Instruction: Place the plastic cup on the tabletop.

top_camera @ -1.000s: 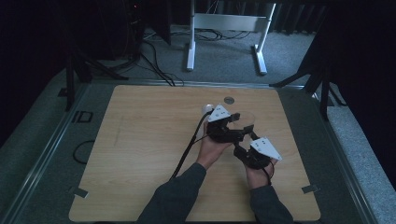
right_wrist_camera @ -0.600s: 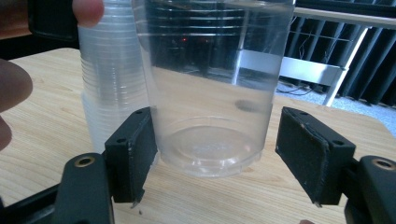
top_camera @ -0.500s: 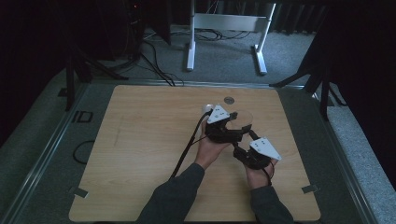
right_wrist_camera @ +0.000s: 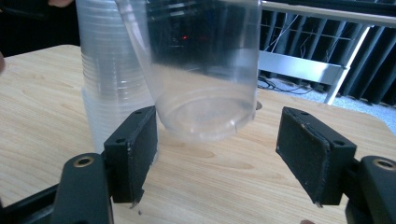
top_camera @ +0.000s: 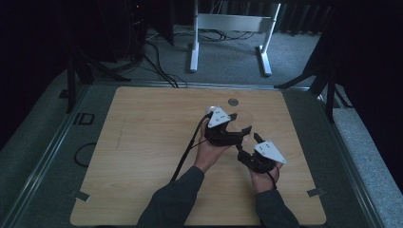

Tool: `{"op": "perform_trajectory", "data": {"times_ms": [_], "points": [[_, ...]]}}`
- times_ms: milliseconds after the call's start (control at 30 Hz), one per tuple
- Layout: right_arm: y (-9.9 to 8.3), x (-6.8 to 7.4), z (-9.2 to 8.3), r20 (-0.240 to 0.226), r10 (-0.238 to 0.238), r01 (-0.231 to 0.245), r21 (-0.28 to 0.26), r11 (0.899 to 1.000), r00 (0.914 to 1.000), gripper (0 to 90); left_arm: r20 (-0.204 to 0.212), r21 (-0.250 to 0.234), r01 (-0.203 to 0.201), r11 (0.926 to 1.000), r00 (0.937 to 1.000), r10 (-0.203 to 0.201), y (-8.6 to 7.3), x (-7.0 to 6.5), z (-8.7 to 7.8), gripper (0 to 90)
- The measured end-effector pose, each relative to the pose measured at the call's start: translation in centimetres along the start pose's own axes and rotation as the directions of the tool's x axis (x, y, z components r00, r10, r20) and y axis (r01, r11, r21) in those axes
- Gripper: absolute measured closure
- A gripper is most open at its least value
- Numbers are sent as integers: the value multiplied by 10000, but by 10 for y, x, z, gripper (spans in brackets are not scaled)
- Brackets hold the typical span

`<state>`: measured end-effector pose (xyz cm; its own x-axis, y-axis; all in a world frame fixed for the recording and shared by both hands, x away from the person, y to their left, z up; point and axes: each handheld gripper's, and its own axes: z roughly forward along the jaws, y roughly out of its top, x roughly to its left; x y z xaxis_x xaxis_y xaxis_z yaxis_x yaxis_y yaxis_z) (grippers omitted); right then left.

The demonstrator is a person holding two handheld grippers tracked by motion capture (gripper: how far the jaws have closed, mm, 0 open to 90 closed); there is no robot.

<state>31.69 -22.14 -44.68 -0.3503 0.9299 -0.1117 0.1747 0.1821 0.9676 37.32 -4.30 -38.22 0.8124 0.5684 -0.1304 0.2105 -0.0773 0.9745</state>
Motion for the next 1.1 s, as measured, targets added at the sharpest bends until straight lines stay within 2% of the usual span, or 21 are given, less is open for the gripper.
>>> {"op": "perform_trajectory", "data": {"times_ms": [200, 433, 1100], "points": [[-1, -2, -2, 37, 25, -25, 26, 10000, 10000, 289, -238, -156, -241, 9996, 9994, 237, 3, -2, -7, 280], [-1, -3, -2, 92, 39, -39, 9, 10000, 10000, 290, -488, -217, -328, 9992, 9983, 317, 3, 1, -15, 283], [-2, -12, -5, 369, 232, -228, -92, 9997, 9991, 290, -652, -50, -336, 9994, 9973, 332, -3, 4, -28, 287]]}}
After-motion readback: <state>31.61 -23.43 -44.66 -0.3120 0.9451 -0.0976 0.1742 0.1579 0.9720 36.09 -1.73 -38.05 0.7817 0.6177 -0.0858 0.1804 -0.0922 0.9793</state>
